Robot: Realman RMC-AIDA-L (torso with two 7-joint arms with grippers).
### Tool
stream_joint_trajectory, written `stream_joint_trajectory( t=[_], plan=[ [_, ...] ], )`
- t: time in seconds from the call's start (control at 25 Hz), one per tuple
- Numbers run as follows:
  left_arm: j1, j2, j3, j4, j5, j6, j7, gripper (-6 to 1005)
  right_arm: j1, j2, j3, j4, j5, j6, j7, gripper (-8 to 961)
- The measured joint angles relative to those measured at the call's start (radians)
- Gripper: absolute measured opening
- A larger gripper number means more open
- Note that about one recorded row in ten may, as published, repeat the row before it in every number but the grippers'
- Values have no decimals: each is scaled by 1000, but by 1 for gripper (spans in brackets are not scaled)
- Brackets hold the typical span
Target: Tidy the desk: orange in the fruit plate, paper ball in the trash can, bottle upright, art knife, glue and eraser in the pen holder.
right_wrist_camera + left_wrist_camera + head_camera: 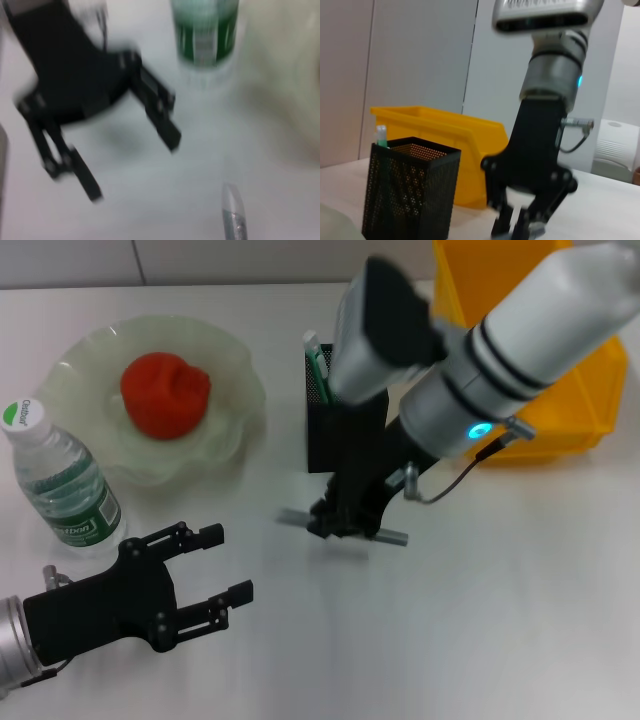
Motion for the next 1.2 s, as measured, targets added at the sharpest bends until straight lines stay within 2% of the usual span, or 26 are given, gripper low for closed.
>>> stream_joint_trajectory(
  t=[0.12,0.16,0.24,0.32,0.36,0.48,0.56,0.72,0.76,1.2],
  plan=[
    [1,1,-11,0,-1,1,0,751,-65,-2,110,-58,69,-51,-76,137],
    [2,1,-16,0,-1,2,0,751,-104,-4,176,-62,151,-78,-150,136],
    [2,0,-18,0,-1,2,0,751,-122,-5,213,-55,193,-91,-194,135],
    [1,-1,-25,0,-2,3,0,750,-152,-5,290,-14,271,-102,-278,135],
    [1,-2,-30,0,-2,6,0,750,-167,-5,350,48,334,-103,-348,135],
    [-2,-6,-56,-2,-2,21,0,750,-173,-5,408,119,381,-100,-413,136],
    [-5,-8,-71,-6,-2,33,0,750,-185,-5,499,221,449,-103,-520,135],
    [-8,-10,-81,-8,-3,32,0,751,-207,-5,557,300,536,-101,-621,132],
    [-7,-12,-95,-9,-3,32,0,751,-221,-5,584,348,600,-95,-678,132],
    [-7,-16,-108,-11,-4,34,4,750,-237,-4,618,481,804,-16,-849,131]
  ],
)
